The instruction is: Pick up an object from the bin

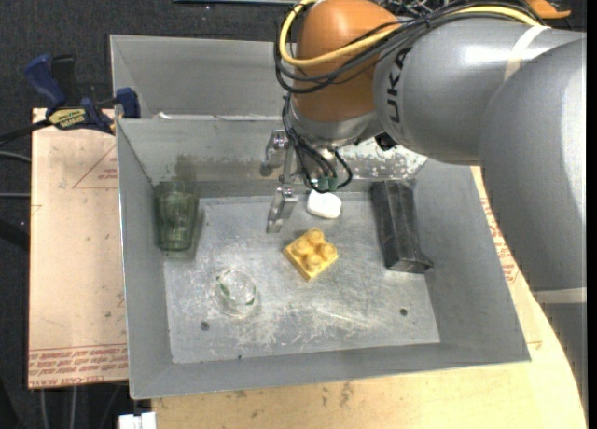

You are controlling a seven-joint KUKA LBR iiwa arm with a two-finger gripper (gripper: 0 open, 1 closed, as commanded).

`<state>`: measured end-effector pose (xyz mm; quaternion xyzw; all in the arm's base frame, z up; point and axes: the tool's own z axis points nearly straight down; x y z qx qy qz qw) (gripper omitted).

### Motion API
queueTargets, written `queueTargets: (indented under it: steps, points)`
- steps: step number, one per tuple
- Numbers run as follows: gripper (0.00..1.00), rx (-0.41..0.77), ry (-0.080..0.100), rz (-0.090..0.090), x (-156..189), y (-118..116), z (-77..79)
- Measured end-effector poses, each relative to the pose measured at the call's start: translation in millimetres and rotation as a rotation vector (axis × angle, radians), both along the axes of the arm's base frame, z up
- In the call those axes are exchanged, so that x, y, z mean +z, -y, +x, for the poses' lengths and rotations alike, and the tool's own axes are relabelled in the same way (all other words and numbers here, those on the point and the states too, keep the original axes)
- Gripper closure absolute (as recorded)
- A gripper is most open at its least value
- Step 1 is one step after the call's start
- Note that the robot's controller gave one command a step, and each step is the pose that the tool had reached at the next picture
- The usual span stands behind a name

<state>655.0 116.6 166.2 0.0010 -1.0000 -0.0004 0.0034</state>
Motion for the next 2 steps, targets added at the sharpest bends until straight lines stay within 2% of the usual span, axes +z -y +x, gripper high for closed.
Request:
queueTargets:
  steps: [1,2]
  points:
    - [0.0,-0.002,0.008,0.001,5,0,2.0]
    - [0.0,0.117,0.01,0.001,-52,65,-26.7]
